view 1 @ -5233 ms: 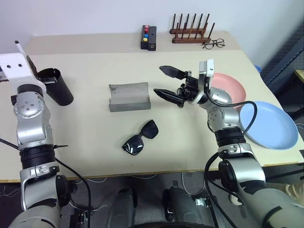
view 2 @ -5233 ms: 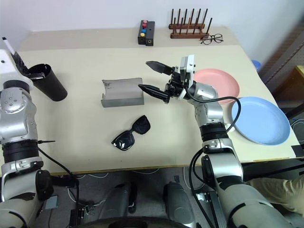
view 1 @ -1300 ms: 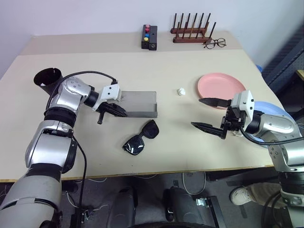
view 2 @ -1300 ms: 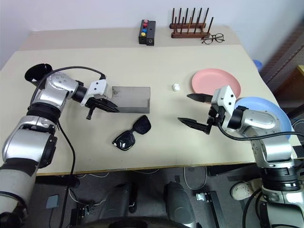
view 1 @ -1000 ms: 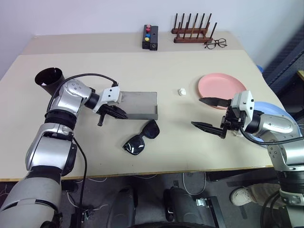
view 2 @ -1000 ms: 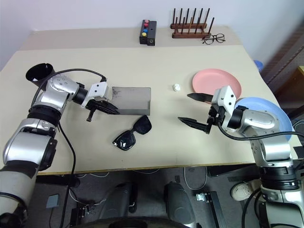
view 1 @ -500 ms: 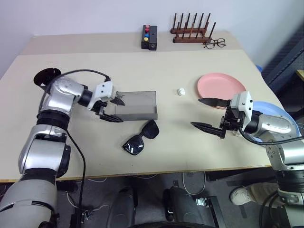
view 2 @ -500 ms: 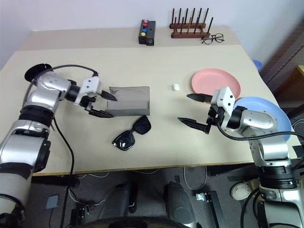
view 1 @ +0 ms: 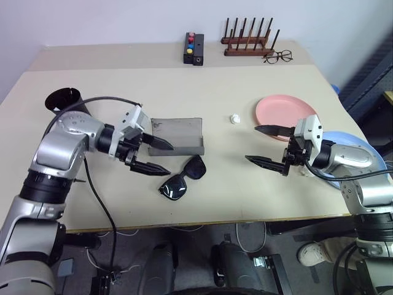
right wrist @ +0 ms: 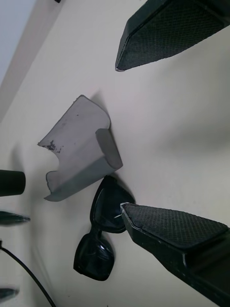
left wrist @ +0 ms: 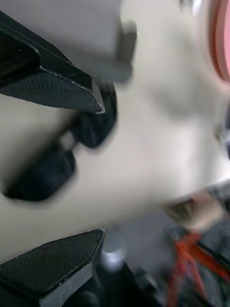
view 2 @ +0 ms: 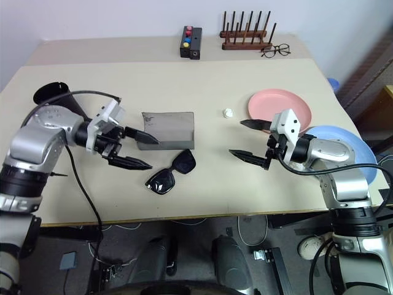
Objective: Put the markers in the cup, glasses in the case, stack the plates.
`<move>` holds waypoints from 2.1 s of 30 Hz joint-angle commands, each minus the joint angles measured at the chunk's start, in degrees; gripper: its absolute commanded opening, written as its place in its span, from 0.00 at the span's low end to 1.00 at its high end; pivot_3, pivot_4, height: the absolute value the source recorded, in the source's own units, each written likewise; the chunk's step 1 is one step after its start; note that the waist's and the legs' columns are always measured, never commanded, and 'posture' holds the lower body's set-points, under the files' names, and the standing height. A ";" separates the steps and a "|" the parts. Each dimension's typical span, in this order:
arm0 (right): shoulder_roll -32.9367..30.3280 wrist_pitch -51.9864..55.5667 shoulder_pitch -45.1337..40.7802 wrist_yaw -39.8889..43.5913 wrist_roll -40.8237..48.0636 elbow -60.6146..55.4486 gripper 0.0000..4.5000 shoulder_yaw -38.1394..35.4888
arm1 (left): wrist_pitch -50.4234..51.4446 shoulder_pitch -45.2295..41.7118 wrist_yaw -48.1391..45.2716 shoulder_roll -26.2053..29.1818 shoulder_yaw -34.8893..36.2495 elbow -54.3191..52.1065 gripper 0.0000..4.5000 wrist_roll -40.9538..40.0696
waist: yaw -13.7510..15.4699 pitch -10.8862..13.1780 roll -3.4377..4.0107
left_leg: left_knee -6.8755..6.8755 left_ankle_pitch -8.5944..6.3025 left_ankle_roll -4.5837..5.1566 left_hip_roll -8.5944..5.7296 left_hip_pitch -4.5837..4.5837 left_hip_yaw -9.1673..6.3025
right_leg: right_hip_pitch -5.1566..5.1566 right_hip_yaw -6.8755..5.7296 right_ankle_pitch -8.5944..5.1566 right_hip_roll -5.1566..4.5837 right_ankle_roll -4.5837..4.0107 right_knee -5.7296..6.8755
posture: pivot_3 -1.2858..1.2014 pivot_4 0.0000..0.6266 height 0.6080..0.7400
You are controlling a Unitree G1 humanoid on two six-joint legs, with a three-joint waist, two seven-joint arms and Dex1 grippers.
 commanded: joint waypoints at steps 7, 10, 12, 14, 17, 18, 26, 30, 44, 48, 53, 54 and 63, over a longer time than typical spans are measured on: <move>-4.02 -1.59 5.75 7.17 1.17 0.09 1.00 -2.48 | 17.08 6.86 21.22 -4.79 7.93 -17.31 0.87 -10.23 | 0.14 0.00 0.00 | 0.16 -0.03 0.06 -0.02 0.01 -0.06 | 0.11 -0.01 0.00 -0.03 0.01 0.01 | 0.52 0.24 1.00; -5.64 -2.22 7.04 9.40 1.87 1.20 1.00 -3.74 | 19.78 8.32 26.03 -5.07 8.74 -20.32 0.87 -11.18 | 0.09 0.00 0.00 | 0.22 -0.06 0.11 -0.02 0.09 -0.08 | 0.22 -0.01 0.00 -0.02 0.01 0.01 | 0.52 0.24 1.00; -6.51 -2.62 7.27 10.75 1.96 2.18 1.00 -4.23 | 22.03 8.76 29.33 -5.17 9.50 -21.94 0.87 -11.97 | 0.07 0.00 0.00 | 0.23 -0.06 0.11 -0.02 0.15 -0.08 | 0.29 -0.01 0.00 -0.02 0.00 0.01 | 0.52 0.24 1.00; -6.91 -2.90 7.10 11.72 1.86 2.94 1.00 -4.47 | 23.46 9.13 31.28 -4.52 9.62 -23.15 0.87 -12.42 | 0.07 0.00 0.00 | 0.26 -0.07 0.11 -0.02 0.17 -0.09 | 0.33 -0.01 0.00 -0.01 0.01 0.01 | 0.52 0.24 1.00; -7.12 -3.12 5.79 12.66 1.90 4.28 1.00 -4.40 | 26.53 9.40 33.24 -3.08 9.85 -24.18 0.87 -13.59 | 0.03 0.00 0.00 | 0.26 -0.07 0.11 -0.02 0.19 -0.09 | 0.35 -0.01 0.00 -0.01 0.01 0.01 | 0.52 0.24 1.00; -7.09 -3.24 5.17 12.88 1.75 4.94 1.00 -4.22 | 27.52 9.48 33.70 -2.55 9.73 -24.19 0.87 -13.85 | 0.04 0.00 0.00 | 0.27 -0.07 0.11 -0.02 0.19 -0.09 | 0.36 -0.01 0.00 0.00 0.01 0.01 | 0.52 0.24 1.00; -6.08 -5.55 0.67 14.29 0.10 9.90 1.00 -2.48 | 34.68 10.09 37.34 -0.39 8.28 -24.96 0.87 -16.48 | 0.14 0.00 0.00 | 0.31 -0.07 0.12 -0.03 0.18 -0.08 | 0.37 -0.01 0.00 -0.03 0.01 0.00 | 0.52 0.24 1.00; -5.21 -6.40 -0.67 14.51 -0.43 11.07 1.00 -1.98 | 38.03 10.18 39.33 -0.68 6.93 -25.90 0.87 -17.48 | 0.11 0.00 0.00 | 0.33 -0.08 0.13 -0.04 0.18 -0.08 | 0.38 -0.01 0.00 -0.04 0.01 0.00 | 0.52 0.24 1.00; -4.22 -7.58 -0.54 14.56 -0.29 11.15 1.00 -1.96 | 43.21 9.43 52.75 -9.14 5.27 -23.21 0.87 -14.94 | 0.11 0.00 0.01 | 0.37 -0.08 0.14 -0.04 0.17 -0.11 | 0.40 0.01 0.01 -0.05 0.02 0.00 | 0.52 0.24 1.00; -4.06 -7.55 -0.22 14.43 -0.04 10.76 1.00 -2.01 | 42.52 9.67 54.48 -9.45 4.56 -22.95 0.87 -13.49 | 0.12 0.00 0.01 | 0.37 -0.09 0.14 -0.04 0.18 -0.11 | 0.40 0.02 0.01 -0.05 0.02 0.00 | 0.52 0.24 1.00; -3.69 -7.78 0.08 14.25 -0.13 10.73 1.00 -1.90 | 41.55 9.89 54.86 -9.16 3.98 -22.49 0.87 -12.55 | 0.12 0.00 0.01 | 0.37 -0.09 0.14 -0.04 0.18 -0.11 | 0.40 0.02 0.01 -0.06 0.02 0.00 | 0.52 0.24 1.00; -3.60 -7.78 0.06 14.21 -0.12 10.71 1.00 -1.89 | 41.20 9.95 54.87 -9.05 3.52 -22.27 0.87 -12.13 | 0.12 0.00 0.01 | 0.37 -0.09 0.14 -0.04 0.18 -0.11 | 0.40 0.02 0.00 -0.06 0.02 0.00 | 0.52 0.24 1.00; -3.27 -7.91 -0.13 13.87 -0.27 10.66 1.00 -1.99 | 40.54 9.81 53.53 -7.99 0.64 -20.89 0.04 -10.63 | 0.18 -0.01 0.02 | 0.37 -0.09 0.14 -0.05 0.18 -0.11 | 0.42 0.02 0.01 -0.07 0.02 0.00 | 0.52 0.24 1.00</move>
